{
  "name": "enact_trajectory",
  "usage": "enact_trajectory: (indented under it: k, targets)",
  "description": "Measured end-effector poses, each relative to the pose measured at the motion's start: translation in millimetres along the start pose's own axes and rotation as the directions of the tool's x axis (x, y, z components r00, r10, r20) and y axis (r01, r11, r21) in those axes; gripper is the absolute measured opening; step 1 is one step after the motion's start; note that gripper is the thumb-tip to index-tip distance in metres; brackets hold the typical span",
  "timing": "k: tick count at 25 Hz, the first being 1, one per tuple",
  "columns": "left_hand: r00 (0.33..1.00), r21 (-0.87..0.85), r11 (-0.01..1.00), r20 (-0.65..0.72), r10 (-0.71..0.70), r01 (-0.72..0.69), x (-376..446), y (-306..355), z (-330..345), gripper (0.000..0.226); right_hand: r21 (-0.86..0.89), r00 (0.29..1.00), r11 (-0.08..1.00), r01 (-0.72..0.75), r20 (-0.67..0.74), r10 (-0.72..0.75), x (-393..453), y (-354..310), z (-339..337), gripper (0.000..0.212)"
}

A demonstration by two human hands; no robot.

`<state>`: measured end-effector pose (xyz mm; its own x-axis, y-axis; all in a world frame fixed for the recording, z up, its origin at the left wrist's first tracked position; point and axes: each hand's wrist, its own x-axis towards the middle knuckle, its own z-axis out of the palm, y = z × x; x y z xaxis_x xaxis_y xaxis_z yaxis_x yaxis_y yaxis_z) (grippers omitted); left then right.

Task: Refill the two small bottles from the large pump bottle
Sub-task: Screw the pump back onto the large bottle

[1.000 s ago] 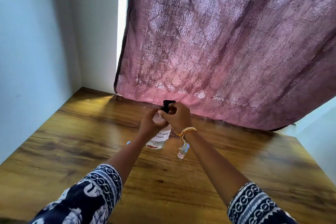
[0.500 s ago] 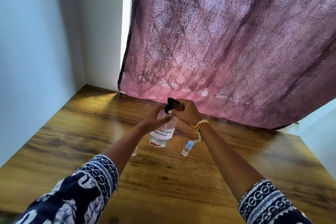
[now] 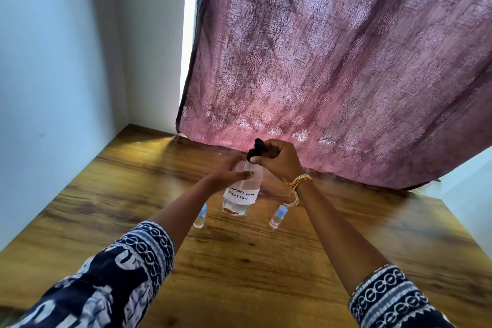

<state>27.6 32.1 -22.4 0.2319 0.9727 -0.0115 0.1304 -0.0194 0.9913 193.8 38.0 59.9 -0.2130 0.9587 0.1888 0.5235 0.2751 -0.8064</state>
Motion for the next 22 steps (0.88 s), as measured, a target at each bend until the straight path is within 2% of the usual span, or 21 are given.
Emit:
enact_trajectory:
  k: [5, 14, 18, 22]
  targets:
    - [1.0, -0.004, 1.0, -0.002, 0.021, -0.021, -1.4, -0.3, 0.0, 0.05, -0.01, 1.0, 1.0, -0.01, 0.028, 0.01, -3.8, 4.1, 0.6, 0.034]
    - [0.999, -0.01, 0.999, -0.019, 0.032, -0.032, -1.9, 1.1, 2.8, 0.042, -0.175, 1.0, 0.985, -0.016, -0.017, 0.013, -8.8, -2.8, 9.6, 0.02]
    - [0.999, -0.014, 0.999, -0.026, 0.045, -0.045, -3.3, 3.9, 4.5, 0.043, -0.229, 0.998, 0.973, -0.029, -0.058, 0.016, -12.3, -1.6, 17.8, 0.033]
    - [0.998, -0.013, 0.999, -0.036, 0.052, -0.052, -2.0, 1.2, 3.6, 0.042, -0.141, 0.995, 0.989, -0.048, 0.082, 0.06, -9.4, -0.9, 17.8, 0.047]
